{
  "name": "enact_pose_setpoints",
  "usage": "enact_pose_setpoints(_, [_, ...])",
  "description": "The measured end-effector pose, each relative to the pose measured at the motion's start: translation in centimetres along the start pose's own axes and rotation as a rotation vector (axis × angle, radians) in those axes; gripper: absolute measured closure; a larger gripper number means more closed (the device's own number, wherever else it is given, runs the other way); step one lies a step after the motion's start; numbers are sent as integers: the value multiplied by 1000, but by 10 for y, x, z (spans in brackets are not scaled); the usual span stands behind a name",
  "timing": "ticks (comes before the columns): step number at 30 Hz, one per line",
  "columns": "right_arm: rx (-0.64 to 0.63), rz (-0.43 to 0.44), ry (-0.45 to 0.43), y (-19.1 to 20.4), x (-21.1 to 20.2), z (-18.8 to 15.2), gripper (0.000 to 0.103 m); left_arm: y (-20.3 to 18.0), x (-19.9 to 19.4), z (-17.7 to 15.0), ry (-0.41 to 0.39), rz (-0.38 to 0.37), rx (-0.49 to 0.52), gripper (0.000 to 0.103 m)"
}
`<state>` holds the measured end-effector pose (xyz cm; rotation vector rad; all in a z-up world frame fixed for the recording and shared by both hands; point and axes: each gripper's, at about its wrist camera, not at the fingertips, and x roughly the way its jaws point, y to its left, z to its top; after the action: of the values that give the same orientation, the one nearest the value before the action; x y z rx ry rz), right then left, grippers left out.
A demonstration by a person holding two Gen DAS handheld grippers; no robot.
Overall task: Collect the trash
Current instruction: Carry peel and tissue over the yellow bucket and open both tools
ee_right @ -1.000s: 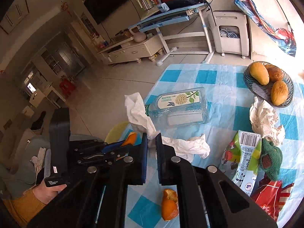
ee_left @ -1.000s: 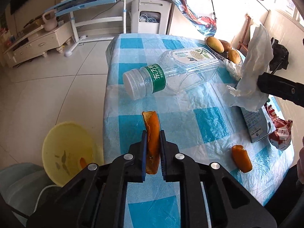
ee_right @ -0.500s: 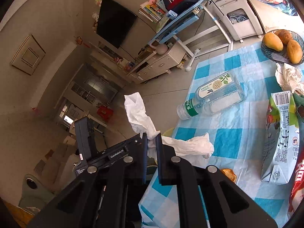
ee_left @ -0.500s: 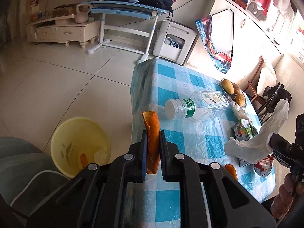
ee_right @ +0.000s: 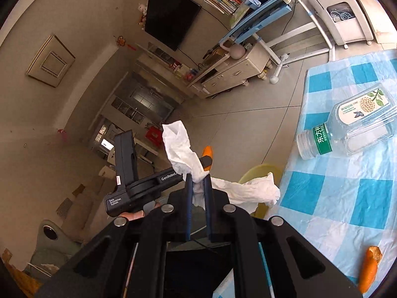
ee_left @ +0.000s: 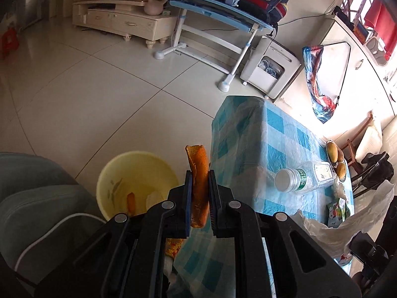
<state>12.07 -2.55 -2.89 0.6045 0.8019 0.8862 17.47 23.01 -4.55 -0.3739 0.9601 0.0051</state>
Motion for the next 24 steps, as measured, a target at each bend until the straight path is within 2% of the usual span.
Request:
enact_pose_setpoints(3, [-1, 10, 24, 1, 31, 5, 94, 30, 5, 9, 12, -3, -93, 91])
enact_pose_setpoints(8, [10, 4, 86, -3, 91, 5, 94, 86, 26, 8, 63, -71, -347, 91])
enact_pose_setpoints(10, [1, -18, 114, -3, 114, 2, 94, 98, 30, 4, 61, -60, -407, 91])
enact_pose_setpoints(19, [30, -116, 189, -25, 171, -9, 93, 128, 38, -3, 40, -32, -538, 90])
enact_pose_setpoints(22, [36, -146, 208, -30, 187, -10, 93, 133, 43, -4, 55, -29, -569, 88])
enact_pose_setpoints(24, [44, -176, 235, -31, 203, -8, 90, 135, 42, -4, 51, -25, -582, 83])
